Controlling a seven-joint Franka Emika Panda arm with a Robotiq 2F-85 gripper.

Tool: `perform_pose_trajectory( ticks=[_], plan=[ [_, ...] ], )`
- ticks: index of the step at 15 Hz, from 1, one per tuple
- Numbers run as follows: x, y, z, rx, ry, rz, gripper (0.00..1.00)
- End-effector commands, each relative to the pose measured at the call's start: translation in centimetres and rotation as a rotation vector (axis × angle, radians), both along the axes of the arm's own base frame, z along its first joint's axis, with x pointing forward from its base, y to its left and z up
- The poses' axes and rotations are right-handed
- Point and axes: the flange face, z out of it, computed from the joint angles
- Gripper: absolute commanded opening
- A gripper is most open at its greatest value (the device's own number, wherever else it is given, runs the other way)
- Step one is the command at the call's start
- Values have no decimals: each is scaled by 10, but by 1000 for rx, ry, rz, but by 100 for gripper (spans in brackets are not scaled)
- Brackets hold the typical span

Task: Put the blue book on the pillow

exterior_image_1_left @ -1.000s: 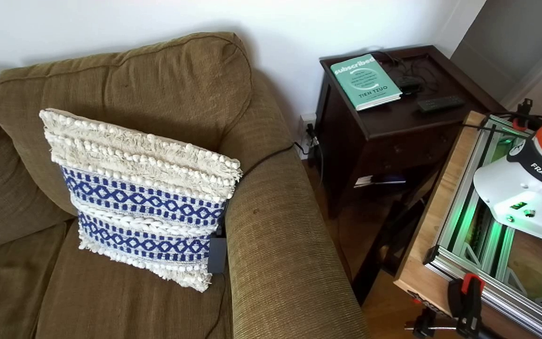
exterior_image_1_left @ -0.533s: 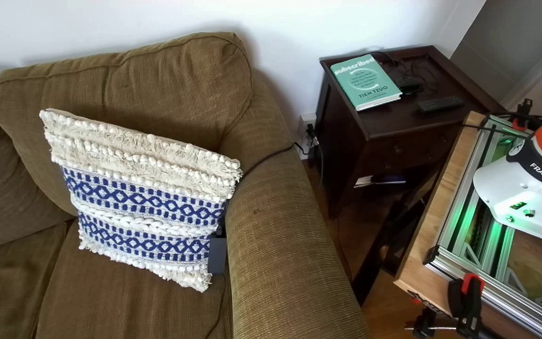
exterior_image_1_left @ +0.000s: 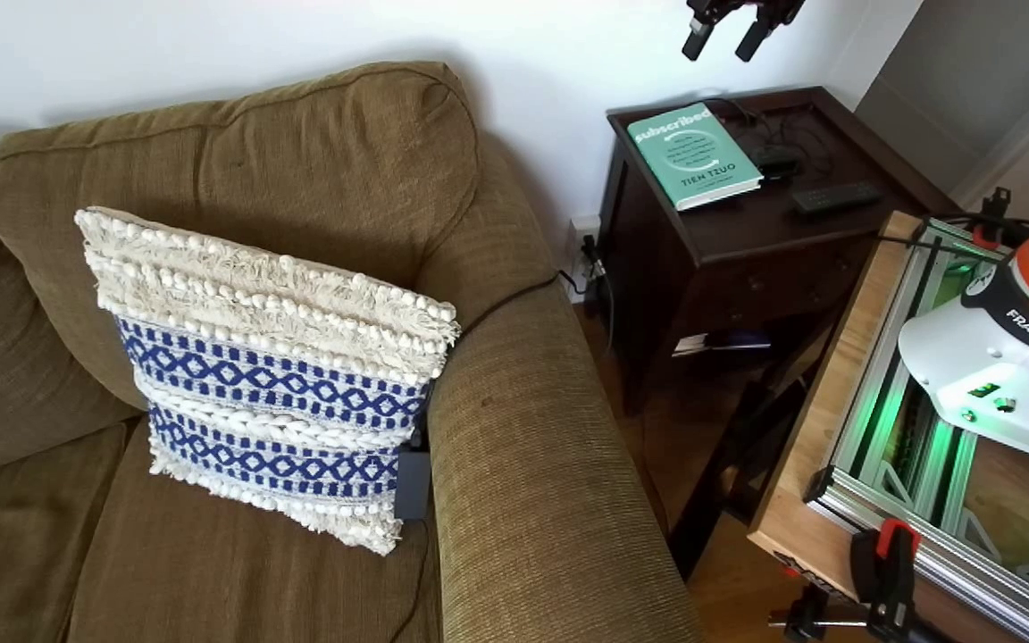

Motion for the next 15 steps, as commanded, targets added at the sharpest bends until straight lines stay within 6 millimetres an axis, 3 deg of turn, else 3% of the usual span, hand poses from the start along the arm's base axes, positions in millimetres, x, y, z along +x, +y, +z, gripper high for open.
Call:
perform_pose_trajectory(
  ticks=[1,7,8,10,15],
  plan=[
    [-4,-51,-36,-4,2,-24,100],
    [-23,-133,-92,-73,54,-106,100],
    [-21,-113,-73,-43,24,-97,100],
    [-23,-119,-81,-47,38,-103,100],
    [-18,-115,-75,-52,24,-90,100]
  ],
)
